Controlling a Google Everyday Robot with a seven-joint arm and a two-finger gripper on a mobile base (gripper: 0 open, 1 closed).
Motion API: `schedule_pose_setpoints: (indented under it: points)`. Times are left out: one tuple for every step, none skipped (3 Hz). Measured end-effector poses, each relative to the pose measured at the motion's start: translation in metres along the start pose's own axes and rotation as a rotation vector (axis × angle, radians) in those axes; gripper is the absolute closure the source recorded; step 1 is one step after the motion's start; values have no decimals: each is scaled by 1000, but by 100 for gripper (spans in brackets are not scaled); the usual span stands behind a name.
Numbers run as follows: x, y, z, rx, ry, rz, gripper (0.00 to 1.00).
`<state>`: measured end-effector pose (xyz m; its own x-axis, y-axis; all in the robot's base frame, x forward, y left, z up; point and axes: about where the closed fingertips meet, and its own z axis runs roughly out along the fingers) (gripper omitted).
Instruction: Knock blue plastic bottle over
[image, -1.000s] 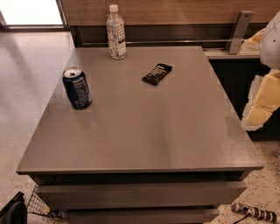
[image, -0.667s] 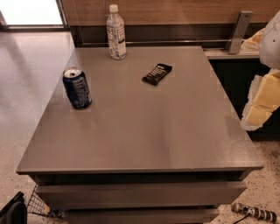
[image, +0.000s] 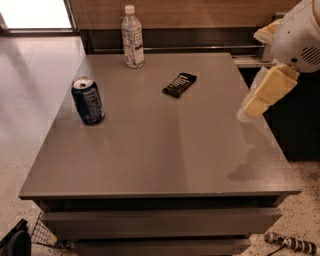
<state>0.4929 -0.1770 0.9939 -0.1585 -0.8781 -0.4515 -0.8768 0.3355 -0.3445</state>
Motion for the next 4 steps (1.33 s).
schedule_pose_setpoints:
  points:
    - [-31, -20, 29, 28, -230, 38, 0]
    - [-57, -41, 45, 82, -463, 67, 0]
    - [-81, -56, 37, 138, -559, 86, 0]
    - [-82, -59, 39, 141, -560, 87, 0]
